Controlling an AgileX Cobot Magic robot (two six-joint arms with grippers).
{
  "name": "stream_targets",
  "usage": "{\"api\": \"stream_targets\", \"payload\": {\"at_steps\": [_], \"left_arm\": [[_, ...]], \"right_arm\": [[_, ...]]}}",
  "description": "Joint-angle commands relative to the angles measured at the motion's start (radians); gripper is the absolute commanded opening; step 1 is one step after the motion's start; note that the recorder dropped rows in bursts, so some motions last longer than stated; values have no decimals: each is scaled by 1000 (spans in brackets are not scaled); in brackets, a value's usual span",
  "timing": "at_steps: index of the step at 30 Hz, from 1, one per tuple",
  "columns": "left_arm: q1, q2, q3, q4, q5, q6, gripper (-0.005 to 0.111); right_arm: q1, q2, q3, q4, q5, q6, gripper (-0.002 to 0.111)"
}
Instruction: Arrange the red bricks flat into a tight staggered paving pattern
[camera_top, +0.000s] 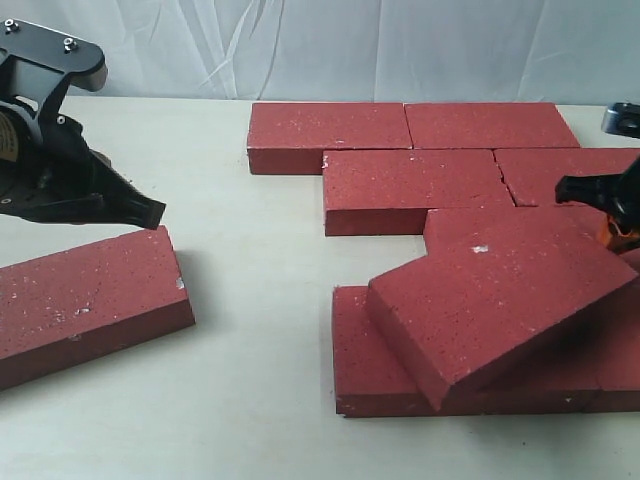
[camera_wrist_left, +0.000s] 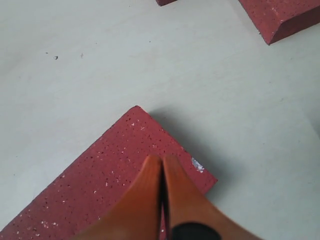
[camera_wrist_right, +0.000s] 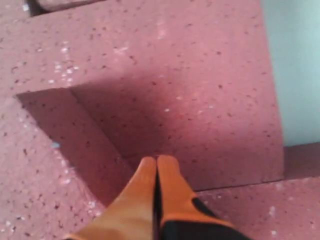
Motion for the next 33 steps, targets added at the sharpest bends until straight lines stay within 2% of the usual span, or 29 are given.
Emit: {"api": "stream_targets", "payload": {"at_steps": [1,8,11,16,22,33], "left_arm": [[-5,-7,4,7,-8,-7,0],[-5,-7,4,7,-8,-7,0],[-5,-7,4,7,-8,-7,0],[-5,-7,4,7,-6,-7,0],[-5,-7,6,7,-4,-7,0],[-5,-7,5,1,-4,-7,0]], "right_arm": [[74,0,2,18,13,-18,-1],[186,0,-21,15,21,-19,-1],[204,-14,-37,8,19,-19,-1],[197,-54,-67,-43,21,-19,-1],[162,-157,-76,-170,41,71,-1],[144,-305,-62,-201,241,76,-1]]}}
